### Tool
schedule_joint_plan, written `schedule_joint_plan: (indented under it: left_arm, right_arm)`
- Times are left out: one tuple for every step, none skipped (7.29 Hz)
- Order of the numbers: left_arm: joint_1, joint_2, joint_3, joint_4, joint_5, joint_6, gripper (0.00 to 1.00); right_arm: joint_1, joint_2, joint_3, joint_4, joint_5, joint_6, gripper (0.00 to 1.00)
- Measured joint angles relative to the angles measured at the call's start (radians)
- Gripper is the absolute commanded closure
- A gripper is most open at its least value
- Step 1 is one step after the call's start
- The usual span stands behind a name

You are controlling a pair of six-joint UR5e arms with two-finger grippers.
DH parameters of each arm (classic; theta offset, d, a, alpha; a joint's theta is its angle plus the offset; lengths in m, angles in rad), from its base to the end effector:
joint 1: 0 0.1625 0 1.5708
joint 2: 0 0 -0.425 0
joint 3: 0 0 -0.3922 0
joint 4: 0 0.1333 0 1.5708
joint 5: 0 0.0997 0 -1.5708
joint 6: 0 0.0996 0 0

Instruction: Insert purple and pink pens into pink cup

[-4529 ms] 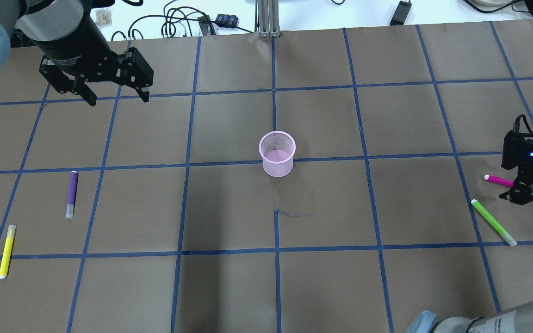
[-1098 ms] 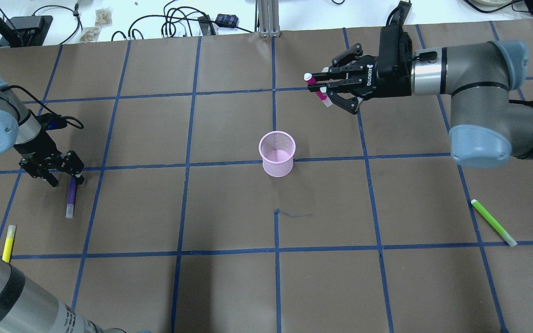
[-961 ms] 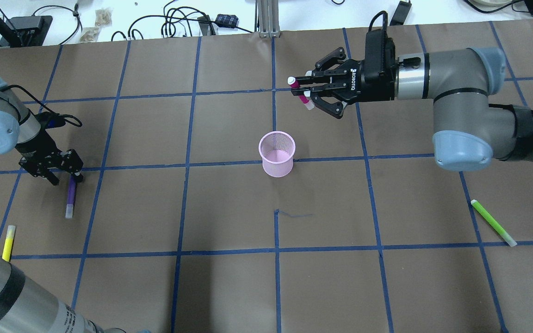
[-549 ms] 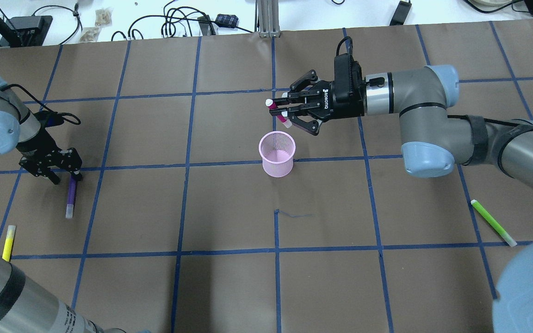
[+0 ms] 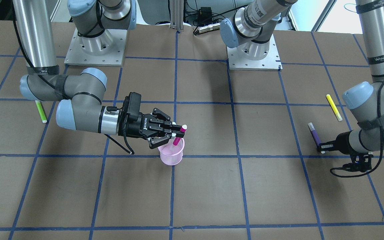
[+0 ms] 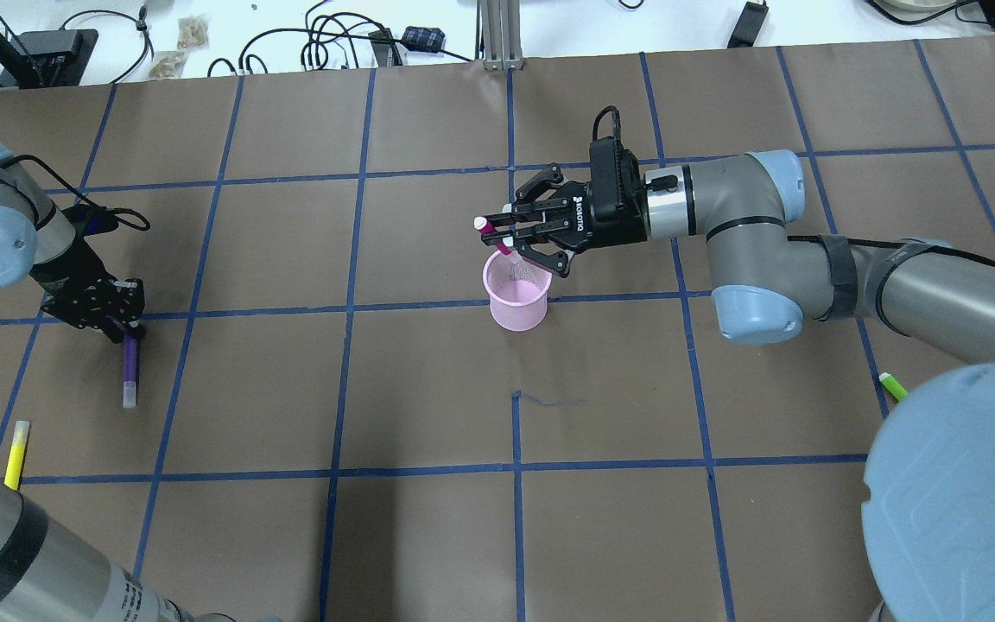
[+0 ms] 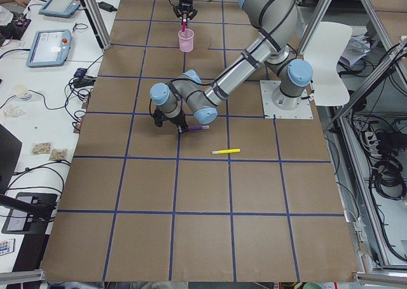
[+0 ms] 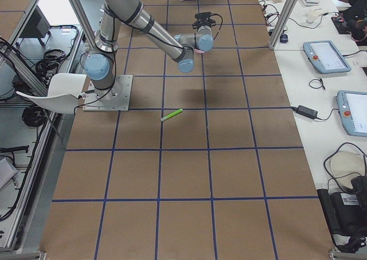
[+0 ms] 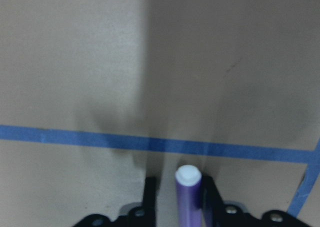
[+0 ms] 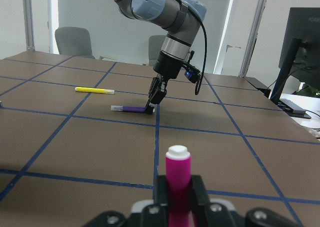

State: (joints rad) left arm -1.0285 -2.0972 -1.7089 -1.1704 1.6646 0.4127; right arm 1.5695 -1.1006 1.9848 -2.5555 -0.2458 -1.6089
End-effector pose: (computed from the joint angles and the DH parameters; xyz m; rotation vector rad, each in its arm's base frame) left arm 0.1997 -0.5716 0.1664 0.1799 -3.0682 -0.4289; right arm 0.2292 -0.5431 0.2239 -1.4905 1.3279 -1.1913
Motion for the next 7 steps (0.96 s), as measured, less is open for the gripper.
schedule_joint_plan:
  left_arm:
    - [0.0,0.002,0.0,0.0,-0.001,0.0,1.0]
    - [-0.002,0.007,0.0,-0.001,-0.001,0.0,1.0]
    - [-0.006,0.02,0.001,-0.007,0.0,0.0,1.0]
    - [-0.013,0.041,0.003,-0.026,-0.005,0.002,1.0]
    - [-0.021,0.073,0.012,-0.071,-0.025,0.004,1.0]
    - [-0.042,0.114,0.024,-0.123,-0.052,0.004,1.0]
    - [-0.075,0.163,0.032,-0.159,-0.071,-0.005,1.0]
  right_arm:
    - [0.004,0.004,0.001,0.001,-0.004,0.018,0.0]
    - [0.006,0.001,-0.001,0.002,-0.012,0.032,0.0]
    - [0.004,-0.007,-0.007,0.006,-0.015,0.045,0.0]
    - [-0.003,-0.023,-0.02,0.008,-0.027,0.076,0.0]
    - [-0.014,-0.048,-0.043,0.018,-0.088,0.132,0.0]
    - [-0.036,-0.083,-0.077,0.082,-0.204,0.173,0.0]
    - [-0.06,-0.133,-0.126,0.221,-0.353,0.191,0.0]
